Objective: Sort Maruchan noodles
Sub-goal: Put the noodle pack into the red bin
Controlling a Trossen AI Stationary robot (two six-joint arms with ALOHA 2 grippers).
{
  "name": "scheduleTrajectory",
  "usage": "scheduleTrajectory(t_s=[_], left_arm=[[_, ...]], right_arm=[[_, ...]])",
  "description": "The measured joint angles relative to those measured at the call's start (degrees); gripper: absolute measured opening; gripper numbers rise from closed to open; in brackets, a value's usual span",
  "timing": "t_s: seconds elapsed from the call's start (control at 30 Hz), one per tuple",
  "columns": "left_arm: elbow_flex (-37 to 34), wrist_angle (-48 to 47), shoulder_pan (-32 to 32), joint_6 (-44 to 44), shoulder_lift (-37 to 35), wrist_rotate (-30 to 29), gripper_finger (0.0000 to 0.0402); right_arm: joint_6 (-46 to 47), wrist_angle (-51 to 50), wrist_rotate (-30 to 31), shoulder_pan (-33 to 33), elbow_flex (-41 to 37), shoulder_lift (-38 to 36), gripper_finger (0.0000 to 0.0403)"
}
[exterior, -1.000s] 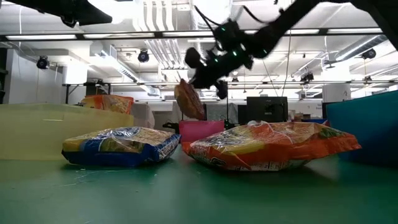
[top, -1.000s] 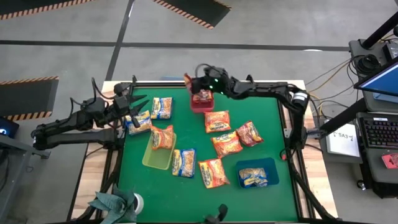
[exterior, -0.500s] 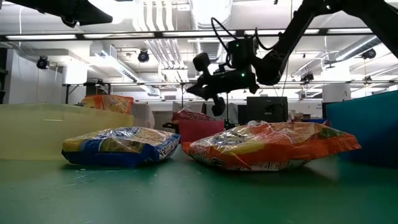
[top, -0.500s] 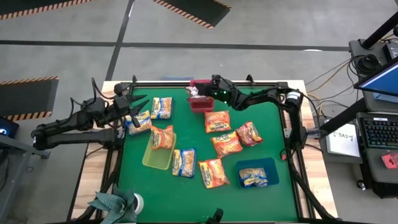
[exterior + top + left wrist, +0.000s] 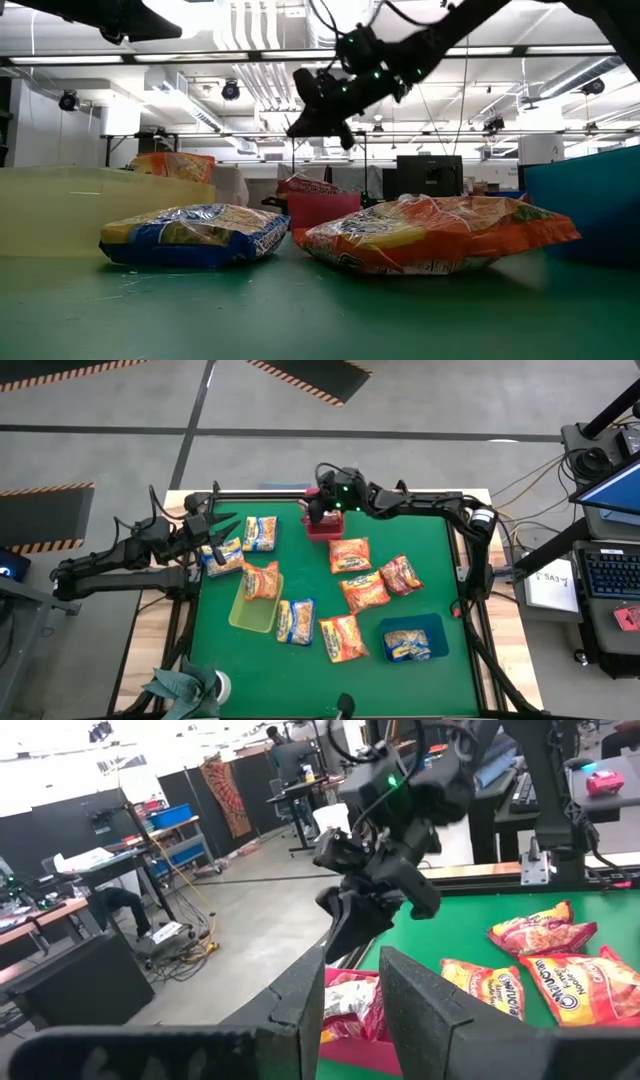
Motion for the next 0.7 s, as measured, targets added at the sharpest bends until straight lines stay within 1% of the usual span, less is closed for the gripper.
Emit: scheduleTrajectory(t_s=[0.13,0.2,0.27,0.37,0.43,0.5,0.57,0.63,0.7], left_arm=[[0.0,0.0,0.0,0.4,0.1,0.0,0.0081],[0.0,0.0,0.0,0.5,0.3,0.0,0.0081],[0.0,0.0,0.0,0.5,0.6,0.0,0.0081],[0.0,0.0,0.0,0.7,1.0,0.0,0.0081],[0.0,0.0,0.0,0.7,1.3,0.0,0.0081],[0.0,0.0,0.0,0.9,1.5,0.0,0.0081],[0.0,0.0,0.0,1.4,1.5,0.0,0.0081],[0.0,0.0,0.0,1.6,1.6,0.0,0.0081],[0.0,0.0,0.0,1.6,1.6,0.0,0.0081]], right_arm=[[-8.1,-12.5,0.7,0.1,5.5,0.1,0.0009],[-10.5,-16.3,1.8,0.1,7.6,0.1,0.0009],[-15.8,-19.2,2.0,0.0,9.1,0.1,0.0009],[-17.3,-22.6,5.5,0.1,10.4,0.1,0.0010],[-17.5,-24.7,5.8,0.1,10.9,0.1,0.0016],[-17.4,-26.1,5.9,0.1,11.1,0.1,0.0034],[-17.5,-27.5,6.0,0.1,11.0,0.1,0.0062],[-17.7,-28.2,5.6,0.1,11.0,0.1,0.0098],[-20.0,-28.5,4.6,0.1,11.0,0.1,0.0140]])
